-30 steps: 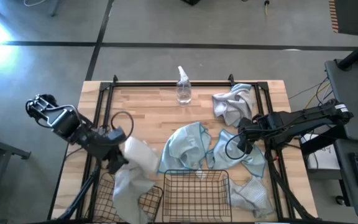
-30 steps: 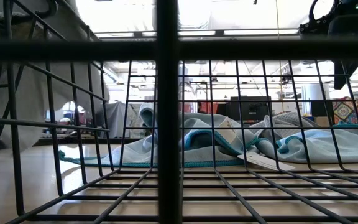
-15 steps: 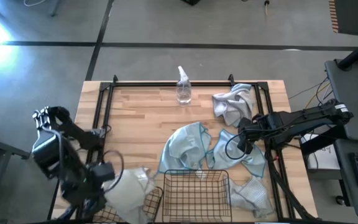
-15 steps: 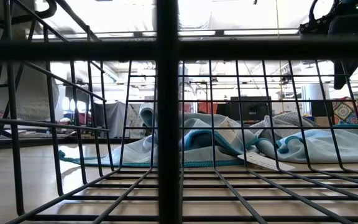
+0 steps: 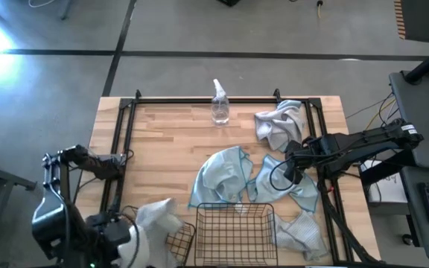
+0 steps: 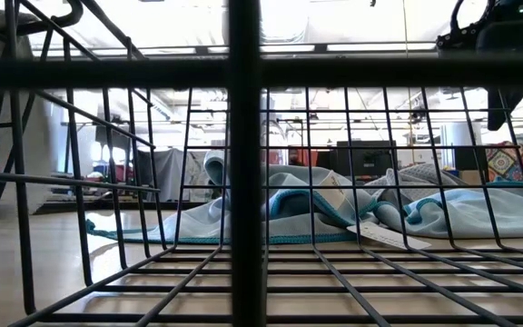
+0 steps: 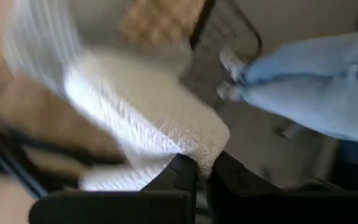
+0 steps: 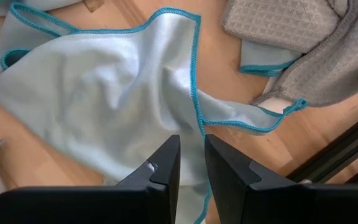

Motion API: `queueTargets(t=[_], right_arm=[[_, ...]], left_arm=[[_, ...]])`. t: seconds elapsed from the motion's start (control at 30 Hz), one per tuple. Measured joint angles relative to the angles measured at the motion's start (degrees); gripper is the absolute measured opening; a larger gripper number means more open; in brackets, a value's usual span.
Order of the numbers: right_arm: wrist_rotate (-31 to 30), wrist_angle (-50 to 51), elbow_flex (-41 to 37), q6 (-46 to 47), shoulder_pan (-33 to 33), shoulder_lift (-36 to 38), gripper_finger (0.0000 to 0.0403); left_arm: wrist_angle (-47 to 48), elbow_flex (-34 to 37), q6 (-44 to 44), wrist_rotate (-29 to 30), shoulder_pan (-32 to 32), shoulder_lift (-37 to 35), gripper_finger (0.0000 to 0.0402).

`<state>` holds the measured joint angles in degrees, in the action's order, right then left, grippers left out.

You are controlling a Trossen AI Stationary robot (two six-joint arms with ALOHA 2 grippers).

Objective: Sort microfiber towel by color & place in baskets
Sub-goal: Put the middle left gray microfiber towel into the left black wire basket

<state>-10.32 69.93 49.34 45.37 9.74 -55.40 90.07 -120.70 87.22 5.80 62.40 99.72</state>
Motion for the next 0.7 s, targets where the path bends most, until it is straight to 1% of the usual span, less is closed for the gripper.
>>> queueTargets(t=[0.13, 0.23, 0.37, 0.5, 0.7], right_arm=[[0.3, 0.0, 0.0, 1.8, 0.0, 0.0, 0.0068], [1.6, 0.0, 0.0, 2.7, 0.0, 0.0, 0.0068], [3.3, 0.0, 0.0, 3.8, 0.0, 0.0, 0.0068], [3.4, 0.0, 0.0, 4.2, 0.0, 0.0, 0.0068], [3.5, 0.0, 0.0, 4.2, 0.0, 0.0, 0.0068]], left_arm=[[0.0, 0.3, -9.9, 10.1, -0.6, 0.9, 0.0], [0.0, 0.4, -12.1, 13.6, -0.7, 1.1, 0.0], [0.0, 0.9, -10.1, 14.7, -0.6, 1.2, 0.0], [0.0, 2.1, -6.9, 14.7, -0.7, 1.1, 0.0003], [0.0, 4.6, -2.4, 13.8, -0.7, 0.9, 0.0041]])
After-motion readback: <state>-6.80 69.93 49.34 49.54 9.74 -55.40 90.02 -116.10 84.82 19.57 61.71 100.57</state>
